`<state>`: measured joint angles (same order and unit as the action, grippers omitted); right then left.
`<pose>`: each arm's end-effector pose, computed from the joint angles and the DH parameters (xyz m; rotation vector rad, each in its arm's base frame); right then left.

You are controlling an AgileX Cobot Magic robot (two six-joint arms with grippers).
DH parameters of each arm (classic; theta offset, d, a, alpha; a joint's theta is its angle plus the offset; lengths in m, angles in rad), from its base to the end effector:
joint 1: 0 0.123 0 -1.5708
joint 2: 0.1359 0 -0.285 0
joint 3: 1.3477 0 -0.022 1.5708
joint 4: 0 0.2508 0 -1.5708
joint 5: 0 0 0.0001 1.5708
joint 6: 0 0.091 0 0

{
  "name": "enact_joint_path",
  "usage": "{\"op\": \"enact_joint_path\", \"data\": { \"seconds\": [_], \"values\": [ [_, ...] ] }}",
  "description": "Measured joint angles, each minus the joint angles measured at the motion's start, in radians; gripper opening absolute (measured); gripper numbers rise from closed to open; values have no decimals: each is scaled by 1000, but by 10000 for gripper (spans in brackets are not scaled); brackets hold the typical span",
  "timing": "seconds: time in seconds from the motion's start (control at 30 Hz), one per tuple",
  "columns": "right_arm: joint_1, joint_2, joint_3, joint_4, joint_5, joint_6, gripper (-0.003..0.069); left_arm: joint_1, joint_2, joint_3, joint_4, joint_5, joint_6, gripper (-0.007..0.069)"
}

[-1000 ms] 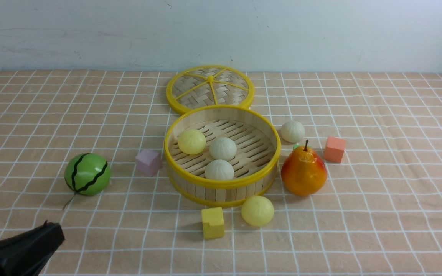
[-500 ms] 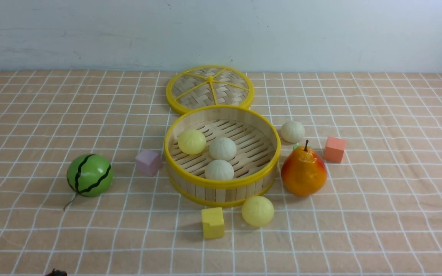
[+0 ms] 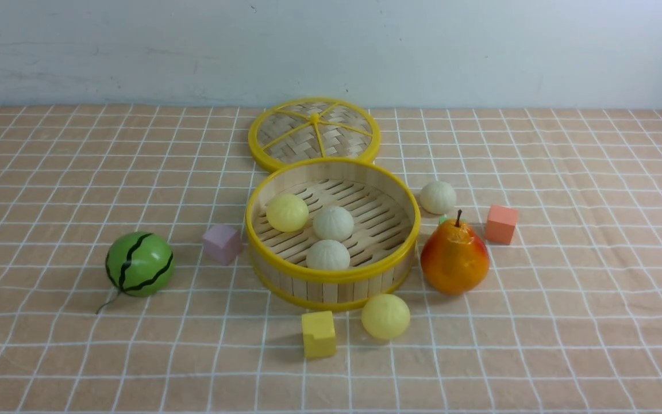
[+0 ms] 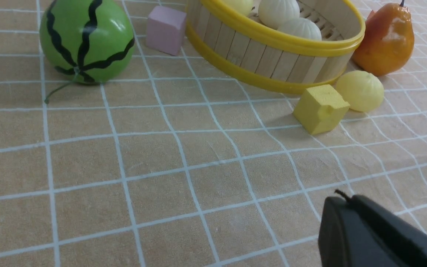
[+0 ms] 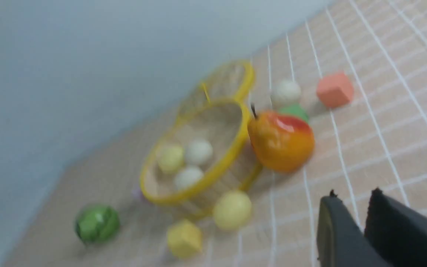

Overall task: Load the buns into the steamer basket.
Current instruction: Use the right arm to grab a steamed stuffed bun

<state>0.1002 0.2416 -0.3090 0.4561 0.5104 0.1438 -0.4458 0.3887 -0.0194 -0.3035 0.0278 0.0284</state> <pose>0.0618 0.0259 0.2611 0.2781 1.9061 0.6440 0.0782 -0.0382 0.1893 0.1687 1.9029 -0.4997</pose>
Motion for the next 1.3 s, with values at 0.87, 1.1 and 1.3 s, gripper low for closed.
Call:
{"op": "enact_joint_path", "data": {
  "seconds": [0.87,1.1,1.3],
  "values": [
    [434,1493,-948,-186,221,-206,129,0,0,0,0,1,0,-13],
    [437,1623,-1018,-186,153,-179,291,0,0,0,0,1,0,-13],
    [437,1645,-1021,-183,121,-177,290,0,0,0,0,1,0,-13]
  ]
}}
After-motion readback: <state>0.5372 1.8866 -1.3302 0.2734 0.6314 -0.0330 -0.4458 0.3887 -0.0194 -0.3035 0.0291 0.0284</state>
